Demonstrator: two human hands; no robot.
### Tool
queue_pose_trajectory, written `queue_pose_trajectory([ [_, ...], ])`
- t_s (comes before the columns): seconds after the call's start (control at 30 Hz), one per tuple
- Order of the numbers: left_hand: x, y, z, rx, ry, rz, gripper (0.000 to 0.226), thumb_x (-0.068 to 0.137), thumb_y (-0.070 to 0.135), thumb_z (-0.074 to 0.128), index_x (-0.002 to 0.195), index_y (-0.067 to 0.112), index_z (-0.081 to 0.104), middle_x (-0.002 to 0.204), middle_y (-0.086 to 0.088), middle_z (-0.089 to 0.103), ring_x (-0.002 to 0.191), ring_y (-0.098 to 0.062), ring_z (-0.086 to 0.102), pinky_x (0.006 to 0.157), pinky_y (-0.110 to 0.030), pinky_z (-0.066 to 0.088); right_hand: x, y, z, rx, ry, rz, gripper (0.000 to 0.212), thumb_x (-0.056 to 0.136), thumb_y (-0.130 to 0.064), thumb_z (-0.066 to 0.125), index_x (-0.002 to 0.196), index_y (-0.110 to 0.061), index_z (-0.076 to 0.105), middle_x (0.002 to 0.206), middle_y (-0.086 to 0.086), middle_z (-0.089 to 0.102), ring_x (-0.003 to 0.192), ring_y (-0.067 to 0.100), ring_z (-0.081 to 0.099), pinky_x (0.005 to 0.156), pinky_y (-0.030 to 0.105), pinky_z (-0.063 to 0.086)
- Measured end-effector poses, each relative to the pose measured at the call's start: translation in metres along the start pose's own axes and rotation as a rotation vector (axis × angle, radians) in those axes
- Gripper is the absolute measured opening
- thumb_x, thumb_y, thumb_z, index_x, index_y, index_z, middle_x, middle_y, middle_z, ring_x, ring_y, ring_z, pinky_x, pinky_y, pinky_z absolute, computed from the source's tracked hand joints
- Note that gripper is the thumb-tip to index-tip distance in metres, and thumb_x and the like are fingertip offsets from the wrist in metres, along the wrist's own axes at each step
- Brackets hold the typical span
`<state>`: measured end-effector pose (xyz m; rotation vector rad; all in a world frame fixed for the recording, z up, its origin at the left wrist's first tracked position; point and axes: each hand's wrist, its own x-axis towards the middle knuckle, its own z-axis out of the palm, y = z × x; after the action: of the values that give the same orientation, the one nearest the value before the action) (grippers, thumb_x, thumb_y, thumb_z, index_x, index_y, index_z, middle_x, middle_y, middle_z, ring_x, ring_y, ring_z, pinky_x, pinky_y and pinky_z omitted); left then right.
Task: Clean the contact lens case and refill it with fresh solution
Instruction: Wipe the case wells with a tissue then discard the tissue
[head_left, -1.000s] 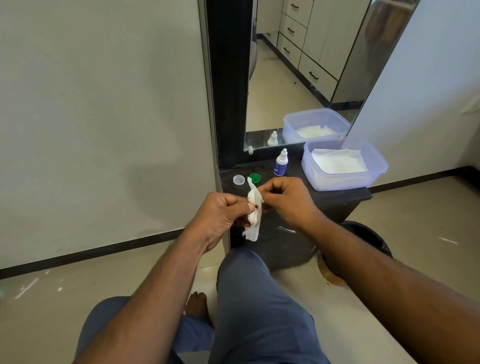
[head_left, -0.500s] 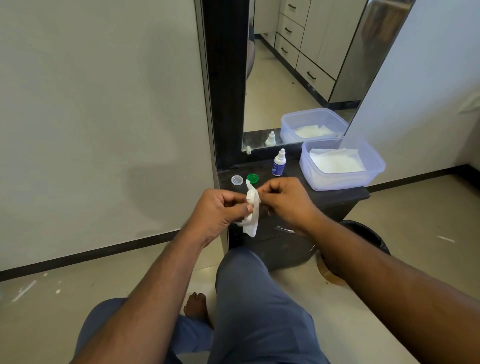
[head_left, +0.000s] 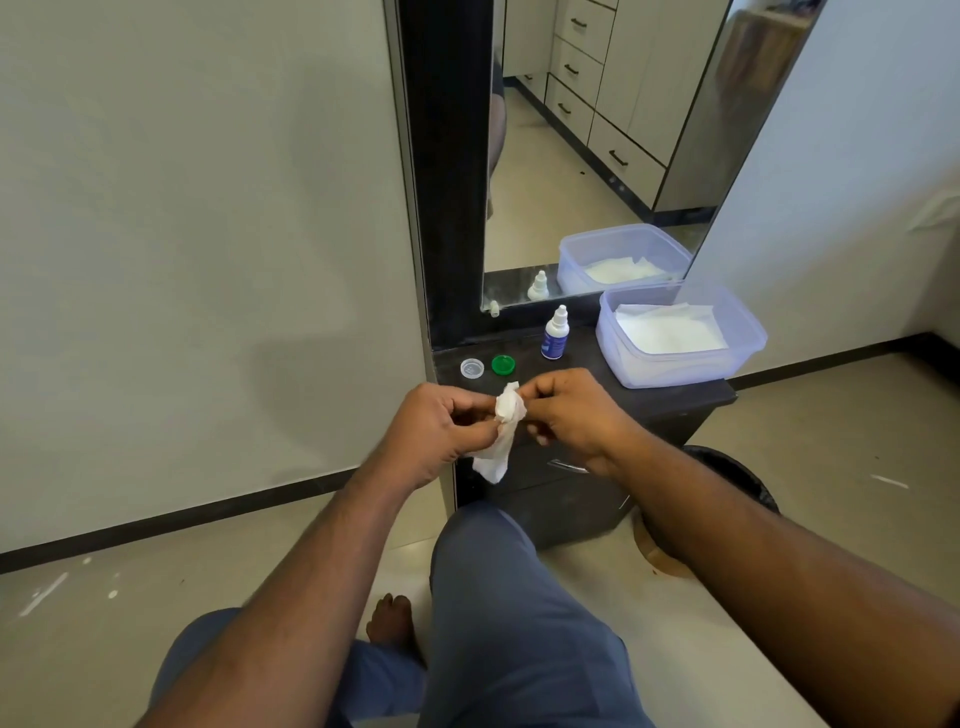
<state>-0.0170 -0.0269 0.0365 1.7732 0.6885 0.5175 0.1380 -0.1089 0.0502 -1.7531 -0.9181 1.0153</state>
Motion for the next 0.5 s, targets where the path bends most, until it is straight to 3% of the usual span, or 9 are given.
queue_pose_trajectory([
  [0.13, 0.004, 0.005, -0.002, -0.025, -0.005, 0.028, 0.027, 0.08, 0.002, 0.071, 0.104, 0.014, 0.074, 0.088, 0.005, 0.076, 0.081, -0.011, 0.072, 0.071, -0.021, 0.056, -0.001, 0.008, 0.001, -0.241, 0.226, -0.414, 0.011, 0.085, -0.005, 0.066, 0.093, -0.011, 0.072, 0.086, -0.004, 0.068, 0.075, 0.0, 0.061, 0.068, 0.01, 0.048],
  [0.2, 0.006, 0.007, -0.002, -0.008, -0.012, 0.052, 0.027, 0.079, 0.003, 0.072, 0.103, 0.015, 0.074, 0.089, 0.002, 0.076, 0.083, -0.015, 0.072, 0.077, -0.026, 0.058, 0.001, 0.014, 0.003, -0.228, 0.248, -0.466, 0.012, 0.084, -0.005, 0.067, 0.093, -0.011, 0.072, 0.088, -0.003, 0.068, 0.079, 0.001, 0.062, 0.071, 0.009, 0.048],
  [0.27, 0.006, 0.004, -0.003, 0.017, -0.013, 0.051, 0.027, 0.079, 0.006, 0.073, 0.103, 0.016, 0.075, 0.088, 0.002, 0.076, 0.083, -0.017, 0.072, 0.079, -0.032, 0.059, 0.002, 0.013, 0.005, -0.076, 0.156, -0.301, 0.015, 0.085, 0.0, 0.063, 0.088, -0.011, 0.072, 0.08, -0.001, 0.07, 0.068, 0.002, 0.062, 0.064, 0.014, 0.049],
  [0.37, 0.005, -0.003, -0.001, 0.074, -0.043, 0.024, 0.03, 0.077, 0.014, 0.076, 0.106, 0.02, 0.074, 0.091, 0.006, 0.076, 0.086, -0.014, 0.072, 0.081, -0.038, 0.059, 0.001, 0.002, 0.003, 0.238, -0.06, 0.17, 0.019, 0.086, 0.009, 0.056, 0.081, -0.003, 0.07, 0.065, 0.005, 0.068, 0.052, 0.008, 0.052, 0.047, 0.018, 0.043],
  [0.4, 0.005, -0.005, 0.001, 0.109, -0.052, 0.02, 0.032, 0.077, 0.015, 0.076, 0.108, 0.021, 0.073, 0.093, 0.008, 0.075, 0.086, -0.012, 0.071, 0.081, -0.038, 0.059, 0.002, 0.0, 0.0, 0.272, -0.076, 0.251, 0.019, 0.086, 0.009, 0.055, 0.08, -0.002, 0.069, 0.064, 0.006, 0.067, 0.05, 0.008, 0.05, 0.046, 0.018, 0.042],
  [0.43, 0.005, -0.006, 0.002, 0.132, -0.051, 0.018, 0.032, 0.078, 0.016, 0.076, 0.109, 0.021, 0.072, 0.094, 0.009, 0.075, 0.087, -0.01, 0.07, 0.082, -0.038, 0.059, 0.003, 0.001, -0.001, 0.264, -0.062, 0.254, 0.019, 0.086, 0.008, 0.055, 0.08, -0.003, 0.069, 0.065, 0.006, 0.067, 0.051, 0.008, 0.05, 0.046, 0.018, 0.042],
  [0.5, 0.007, -0.004, 0.002, 0.117, -0.039, 0.018, 0.031, 0.078, 0.015, 0.075, 0.108, 0.021, 0.073, 0.094, 0.008, 0.075, 0.086, -0.009, 0.07, 0.081, -0.036, 0.059, 0.006, 0.009, 0.001, 0.124, 0.037, 0.06, 0.018, 0.086, 0.005, 0.059, 0.084, -0.008, 0.072, 0.074, 0.004, 0.07, 0.061, 0.011, 0.058, 0.053, 0.019, 0.048],
])
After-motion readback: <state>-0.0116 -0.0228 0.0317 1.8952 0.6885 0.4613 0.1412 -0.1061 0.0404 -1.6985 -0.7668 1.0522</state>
